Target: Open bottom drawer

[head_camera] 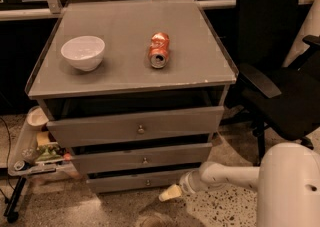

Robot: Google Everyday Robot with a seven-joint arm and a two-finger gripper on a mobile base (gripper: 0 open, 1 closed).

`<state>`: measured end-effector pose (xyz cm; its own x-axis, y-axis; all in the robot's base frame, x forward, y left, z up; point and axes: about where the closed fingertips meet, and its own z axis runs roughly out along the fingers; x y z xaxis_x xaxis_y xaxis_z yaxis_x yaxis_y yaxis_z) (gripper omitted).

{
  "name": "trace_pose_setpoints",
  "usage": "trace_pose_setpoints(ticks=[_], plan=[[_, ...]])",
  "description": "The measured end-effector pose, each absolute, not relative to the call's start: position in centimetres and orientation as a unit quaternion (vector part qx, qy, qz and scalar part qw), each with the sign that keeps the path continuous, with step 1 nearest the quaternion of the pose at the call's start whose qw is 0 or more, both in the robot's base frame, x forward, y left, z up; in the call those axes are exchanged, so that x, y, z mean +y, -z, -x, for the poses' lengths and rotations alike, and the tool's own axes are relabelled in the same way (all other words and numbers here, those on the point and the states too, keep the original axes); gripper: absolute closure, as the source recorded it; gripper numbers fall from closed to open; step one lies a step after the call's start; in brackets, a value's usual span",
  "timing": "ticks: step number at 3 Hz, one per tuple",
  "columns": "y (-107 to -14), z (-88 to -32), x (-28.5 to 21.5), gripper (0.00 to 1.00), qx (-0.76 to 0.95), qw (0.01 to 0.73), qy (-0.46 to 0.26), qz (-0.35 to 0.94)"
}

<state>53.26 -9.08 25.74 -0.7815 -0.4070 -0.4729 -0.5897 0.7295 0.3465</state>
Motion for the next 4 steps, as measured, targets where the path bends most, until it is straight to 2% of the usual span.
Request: trace_pose_setpoints(ticks=[3, 4], plan=[[-21.0, -61.1, -10.4, 0.0, 0.914, 0.258, -0.191, 0.248], [-20.0, -61.0, -10.1, 0.0, 0.914, 0.258, -0.193, 0.248]])
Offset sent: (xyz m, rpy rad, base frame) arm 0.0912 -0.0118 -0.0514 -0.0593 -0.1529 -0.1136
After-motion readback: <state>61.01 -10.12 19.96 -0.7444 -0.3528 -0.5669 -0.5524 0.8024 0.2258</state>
